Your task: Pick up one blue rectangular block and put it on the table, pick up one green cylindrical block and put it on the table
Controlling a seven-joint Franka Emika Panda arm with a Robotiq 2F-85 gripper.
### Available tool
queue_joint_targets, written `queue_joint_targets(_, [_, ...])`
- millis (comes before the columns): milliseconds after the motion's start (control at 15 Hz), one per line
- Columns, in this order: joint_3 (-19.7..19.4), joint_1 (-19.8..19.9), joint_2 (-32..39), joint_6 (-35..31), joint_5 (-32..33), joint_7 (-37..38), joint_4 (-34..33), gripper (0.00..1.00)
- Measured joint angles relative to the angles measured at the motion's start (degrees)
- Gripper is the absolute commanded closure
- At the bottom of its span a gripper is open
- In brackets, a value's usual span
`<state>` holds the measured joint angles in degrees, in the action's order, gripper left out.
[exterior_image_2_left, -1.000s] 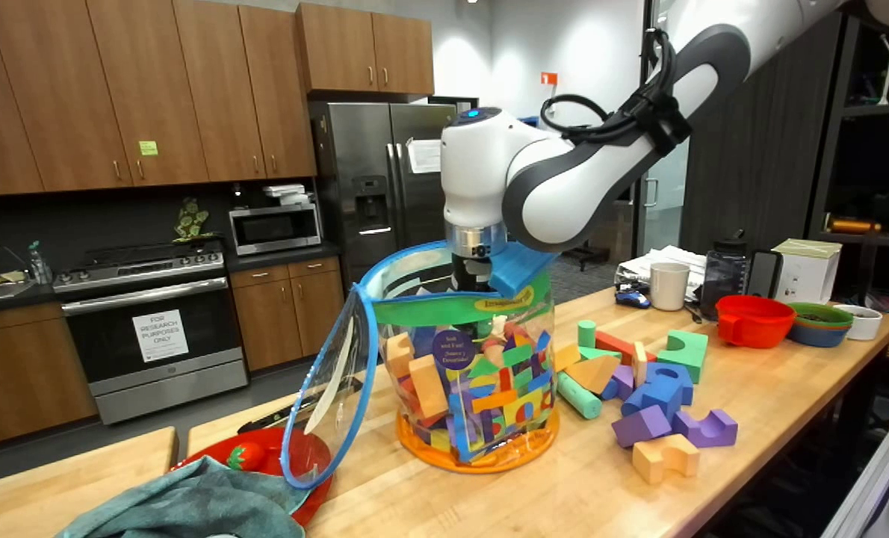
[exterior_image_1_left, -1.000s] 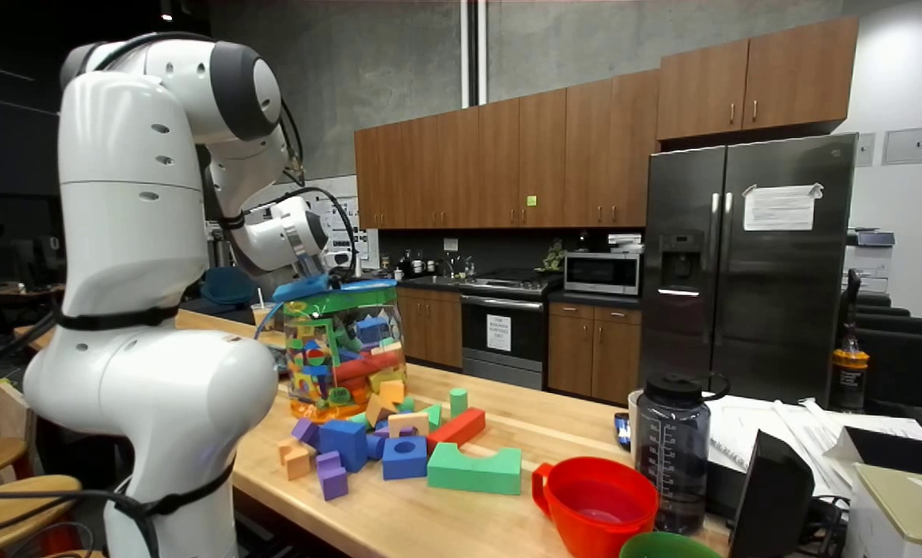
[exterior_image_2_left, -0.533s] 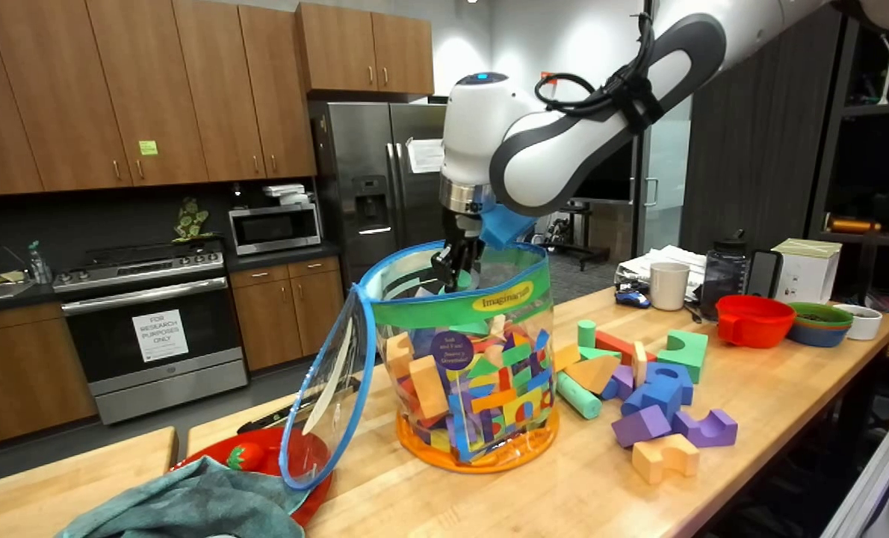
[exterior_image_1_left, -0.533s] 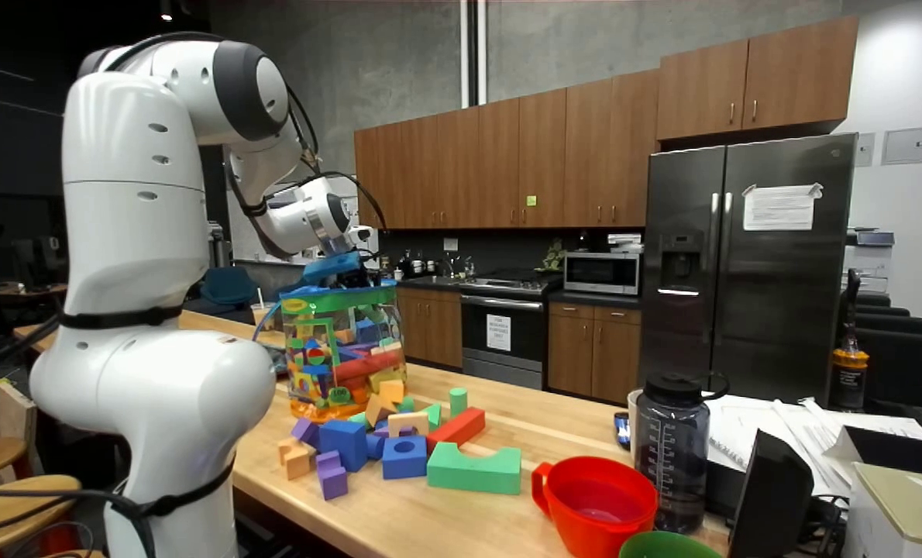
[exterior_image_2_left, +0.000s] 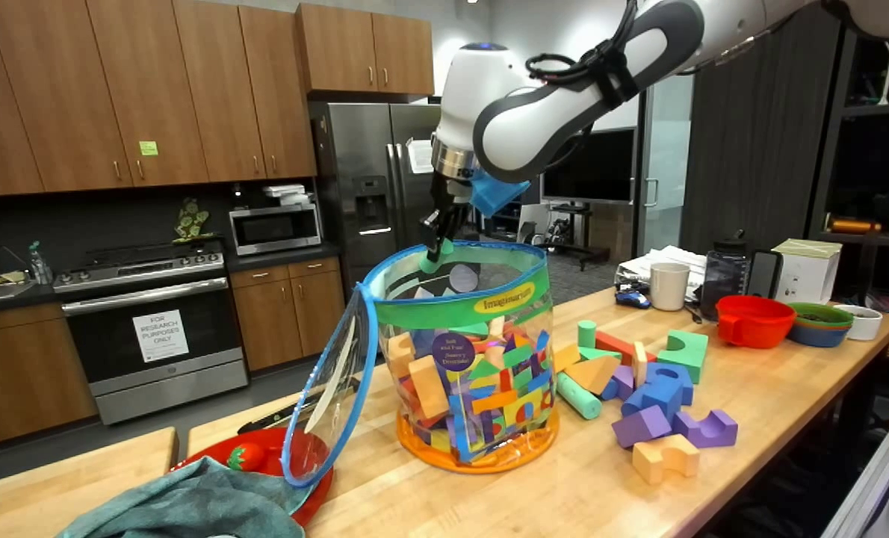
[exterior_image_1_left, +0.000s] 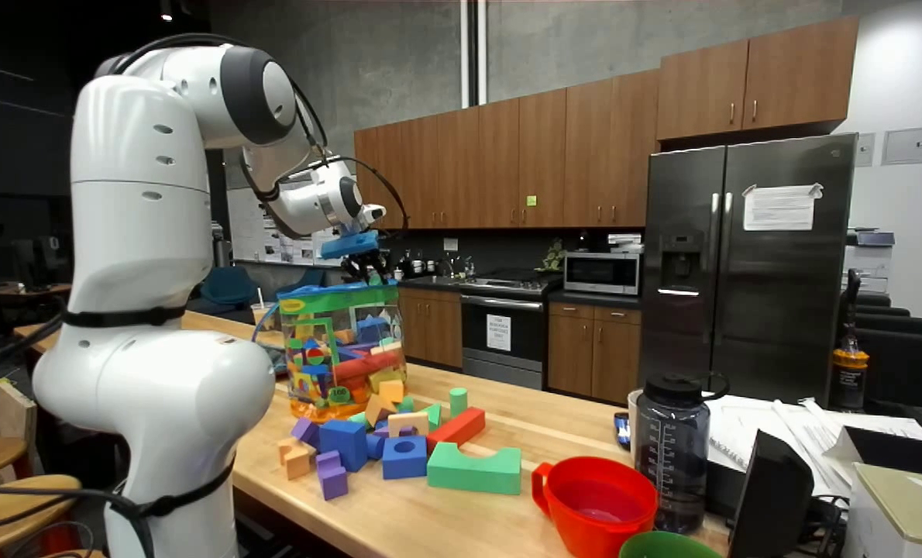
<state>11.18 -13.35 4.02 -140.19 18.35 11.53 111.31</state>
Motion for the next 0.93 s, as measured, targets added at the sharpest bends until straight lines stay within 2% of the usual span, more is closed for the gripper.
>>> queue_joint_targets(200, [-0.2,0.5,0.0,1.5,-4.1,-4.7,-3.9,0.84])
queue_joint_targets(533, [-1.3,1.8,-0.3,4.8,-4.9,-8.8,-9.9,0.84])
queue_joint_targets(733, [-2.4,2.6,-1.3,6.5,-3.7,-8.8,-10.8,0.84])
queue_joint_targets(933, [-3.4,3.2,-2.6,7.0,0.7,-6.2,-9.6,0.84])
